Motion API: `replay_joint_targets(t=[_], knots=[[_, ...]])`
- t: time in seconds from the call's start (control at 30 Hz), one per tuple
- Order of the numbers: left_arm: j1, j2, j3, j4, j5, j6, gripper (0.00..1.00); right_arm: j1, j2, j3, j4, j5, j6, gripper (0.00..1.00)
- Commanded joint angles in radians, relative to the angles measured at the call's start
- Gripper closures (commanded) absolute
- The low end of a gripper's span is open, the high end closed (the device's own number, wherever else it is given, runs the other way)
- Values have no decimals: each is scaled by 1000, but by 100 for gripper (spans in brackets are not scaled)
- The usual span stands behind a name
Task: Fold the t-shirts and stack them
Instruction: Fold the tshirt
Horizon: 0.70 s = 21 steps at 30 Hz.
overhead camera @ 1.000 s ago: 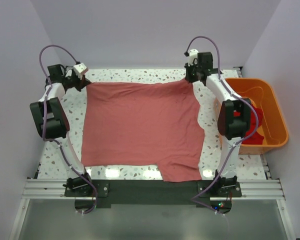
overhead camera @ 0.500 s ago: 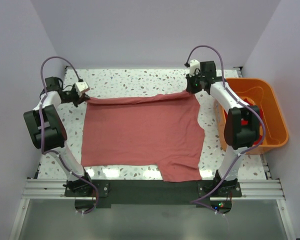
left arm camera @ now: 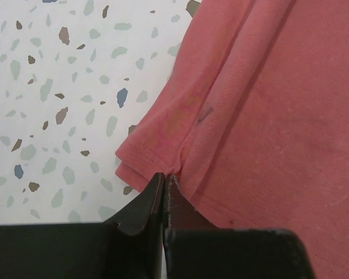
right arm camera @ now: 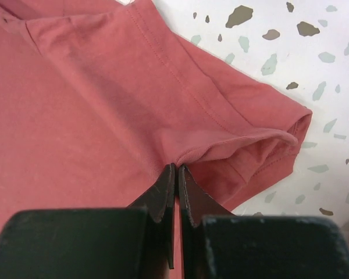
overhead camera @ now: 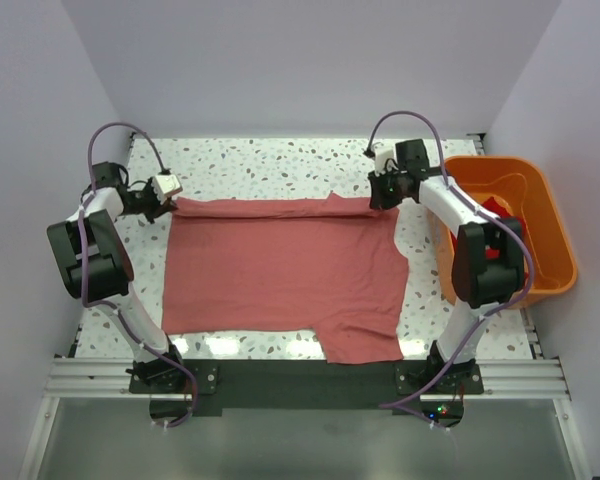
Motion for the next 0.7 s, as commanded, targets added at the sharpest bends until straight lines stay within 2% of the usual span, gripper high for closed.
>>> replay_joint_targets(t=[0.0,0.23,0.43,0.67], knots=[[11,-8,45,13,1,19,100,6,-2,70,-31,-20,-13,100],[15,-16,101,-96,33,88,100,8,-40,116,-89,-28,-42,100],[15,3,69,-140,7,147,100,11,-45,13,-68,-9,-68,100],[12,45,45,-139,-56,177,100,40,15,-23,-45,6,-74,100]])
